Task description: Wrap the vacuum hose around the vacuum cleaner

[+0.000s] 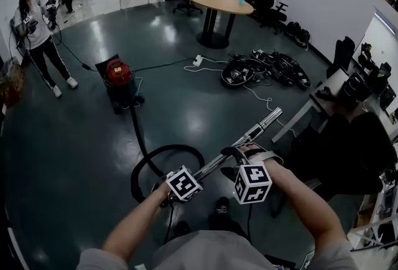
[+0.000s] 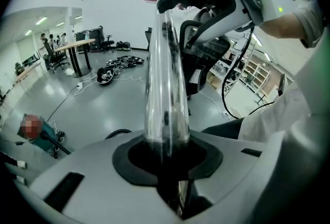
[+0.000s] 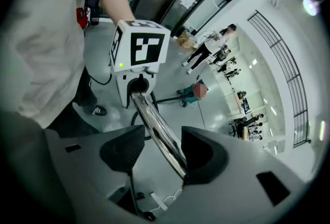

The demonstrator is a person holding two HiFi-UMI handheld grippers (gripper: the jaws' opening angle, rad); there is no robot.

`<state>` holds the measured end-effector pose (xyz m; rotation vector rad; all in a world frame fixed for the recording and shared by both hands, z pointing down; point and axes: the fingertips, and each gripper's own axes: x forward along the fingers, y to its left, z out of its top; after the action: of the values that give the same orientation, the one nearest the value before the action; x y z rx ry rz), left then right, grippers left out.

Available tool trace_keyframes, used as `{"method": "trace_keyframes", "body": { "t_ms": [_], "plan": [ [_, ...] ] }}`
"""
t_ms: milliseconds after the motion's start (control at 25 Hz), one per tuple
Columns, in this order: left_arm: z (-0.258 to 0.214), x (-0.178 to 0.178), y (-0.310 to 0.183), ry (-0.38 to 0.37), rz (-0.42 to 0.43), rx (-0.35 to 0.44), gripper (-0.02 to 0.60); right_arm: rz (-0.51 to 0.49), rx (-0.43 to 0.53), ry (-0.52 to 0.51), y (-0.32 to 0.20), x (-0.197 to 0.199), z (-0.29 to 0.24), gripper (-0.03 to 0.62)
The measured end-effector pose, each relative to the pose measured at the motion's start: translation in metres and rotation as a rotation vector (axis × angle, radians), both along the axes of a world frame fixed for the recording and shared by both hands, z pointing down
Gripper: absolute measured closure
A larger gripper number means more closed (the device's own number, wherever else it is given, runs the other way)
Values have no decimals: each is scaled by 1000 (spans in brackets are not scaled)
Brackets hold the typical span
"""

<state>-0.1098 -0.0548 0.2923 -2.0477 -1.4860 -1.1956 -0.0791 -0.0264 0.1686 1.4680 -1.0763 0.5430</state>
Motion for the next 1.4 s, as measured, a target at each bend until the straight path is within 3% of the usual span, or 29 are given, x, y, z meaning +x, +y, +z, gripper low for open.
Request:
{"method": "trace_keyframes", "body": {
  "t_ms": [240,320,400,560,760,960,1320,1400],
  "plan": [
    [-13,46,8,2,-138,-37,468,72,240,-61,5,31,-34,377],
    [-22,62,15,5,-178,-62,468,71,321,-55,10,42,-44,436],
    [-29,80,23,12,-209,-84,468,80,391,-53,18,55,-48,451],
    [-38,116,38,24,-282,-126,468,167,560,-67,44,86,-51,558],
    [-56,165,47,41,-403,-197,469,289,771,-202,72,116,-42,563],
    [-70,209,61,32,-533,-278,469,355,818,-330,91,140,-5,563],
    [-81,269,58,-26,-790,-438,469,304,898,-789,45,132,67,559],
    [-81,279,53,-36,-825,-464,469,283,914,-879,34,130,74,496]
  ]
}}
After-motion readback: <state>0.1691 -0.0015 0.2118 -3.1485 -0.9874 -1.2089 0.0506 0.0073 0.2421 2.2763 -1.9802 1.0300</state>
